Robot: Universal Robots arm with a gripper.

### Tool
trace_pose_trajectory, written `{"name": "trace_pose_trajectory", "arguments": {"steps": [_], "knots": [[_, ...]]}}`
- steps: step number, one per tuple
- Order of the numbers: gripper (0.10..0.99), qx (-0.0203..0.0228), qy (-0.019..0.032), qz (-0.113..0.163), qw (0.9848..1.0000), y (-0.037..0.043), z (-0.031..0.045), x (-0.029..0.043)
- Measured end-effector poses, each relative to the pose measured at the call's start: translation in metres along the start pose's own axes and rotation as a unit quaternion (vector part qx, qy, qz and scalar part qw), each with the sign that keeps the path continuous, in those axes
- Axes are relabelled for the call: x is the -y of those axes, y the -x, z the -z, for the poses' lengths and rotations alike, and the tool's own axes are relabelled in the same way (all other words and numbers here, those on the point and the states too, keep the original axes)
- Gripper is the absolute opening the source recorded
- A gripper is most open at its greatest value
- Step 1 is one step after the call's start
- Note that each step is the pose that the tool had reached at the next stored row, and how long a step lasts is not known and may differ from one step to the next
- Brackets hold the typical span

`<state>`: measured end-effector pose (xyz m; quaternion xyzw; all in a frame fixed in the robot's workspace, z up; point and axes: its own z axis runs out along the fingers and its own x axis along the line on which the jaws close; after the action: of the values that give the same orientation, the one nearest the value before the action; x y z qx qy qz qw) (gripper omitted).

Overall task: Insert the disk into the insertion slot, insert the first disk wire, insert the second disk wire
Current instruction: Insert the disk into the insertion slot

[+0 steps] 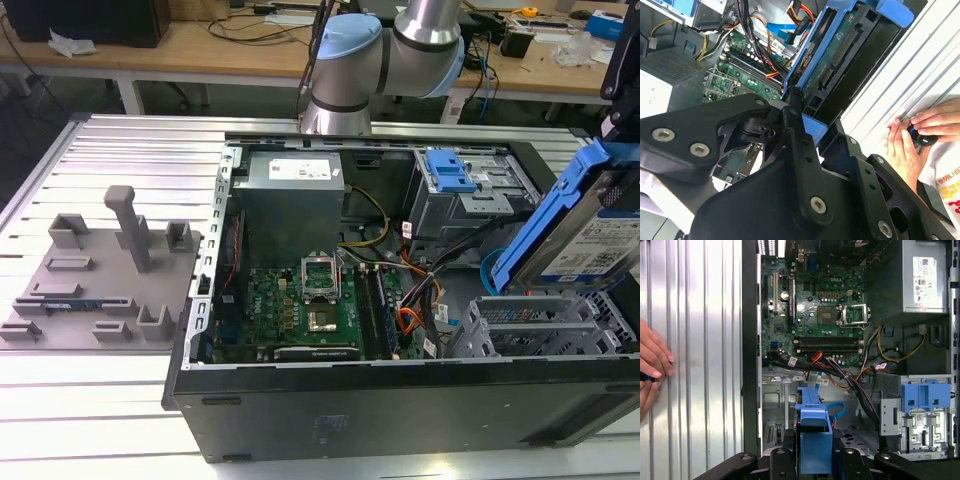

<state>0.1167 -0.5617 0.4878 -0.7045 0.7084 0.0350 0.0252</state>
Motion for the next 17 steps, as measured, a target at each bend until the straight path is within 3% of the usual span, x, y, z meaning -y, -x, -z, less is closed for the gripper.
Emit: {"name": "trace_pose_trajectory", "arguments": {"steps": [17], "knots": [[0.365,-0.0003,0.0002,0.001,1.0,-0.0014,-0.0037,0.0]]}}
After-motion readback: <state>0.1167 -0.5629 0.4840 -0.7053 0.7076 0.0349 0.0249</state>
